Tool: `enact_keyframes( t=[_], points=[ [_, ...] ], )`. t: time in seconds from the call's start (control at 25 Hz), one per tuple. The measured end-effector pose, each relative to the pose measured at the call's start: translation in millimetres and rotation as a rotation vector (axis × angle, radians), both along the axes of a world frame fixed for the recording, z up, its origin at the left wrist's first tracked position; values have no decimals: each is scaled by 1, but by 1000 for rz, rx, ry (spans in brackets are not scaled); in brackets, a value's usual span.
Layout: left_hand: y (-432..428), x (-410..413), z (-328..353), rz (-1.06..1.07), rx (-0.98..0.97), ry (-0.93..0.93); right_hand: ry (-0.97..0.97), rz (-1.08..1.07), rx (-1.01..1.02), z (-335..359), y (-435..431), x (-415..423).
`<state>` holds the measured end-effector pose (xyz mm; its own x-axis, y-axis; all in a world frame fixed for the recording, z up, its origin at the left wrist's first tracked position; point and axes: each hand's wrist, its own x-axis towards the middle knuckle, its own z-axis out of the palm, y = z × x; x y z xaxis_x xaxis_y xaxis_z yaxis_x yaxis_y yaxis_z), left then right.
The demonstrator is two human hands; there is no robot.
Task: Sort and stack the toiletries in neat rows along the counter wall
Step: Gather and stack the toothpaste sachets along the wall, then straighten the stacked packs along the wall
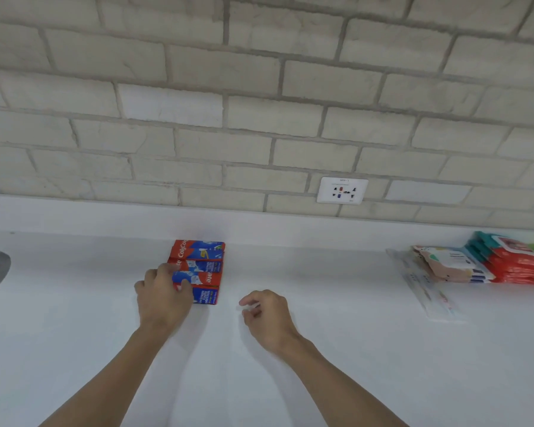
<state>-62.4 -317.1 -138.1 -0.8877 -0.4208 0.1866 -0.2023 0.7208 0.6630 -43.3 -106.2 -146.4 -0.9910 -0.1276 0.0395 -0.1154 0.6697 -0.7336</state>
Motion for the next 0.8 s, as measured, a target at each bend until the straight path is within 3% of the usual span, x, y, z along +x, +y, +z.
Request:
enact_keyframes(
  t=[0.12,0.44,0.8],
  points=[
    [56,7,13,-84,37,80,21,-25,-5,9,53,15],
    [238,12,32,-461,65,84,87,-290,-15,33,231,32],
    [394,11,43,-754,-175,-65,34,-404,76,48,378,15]
  ],
)
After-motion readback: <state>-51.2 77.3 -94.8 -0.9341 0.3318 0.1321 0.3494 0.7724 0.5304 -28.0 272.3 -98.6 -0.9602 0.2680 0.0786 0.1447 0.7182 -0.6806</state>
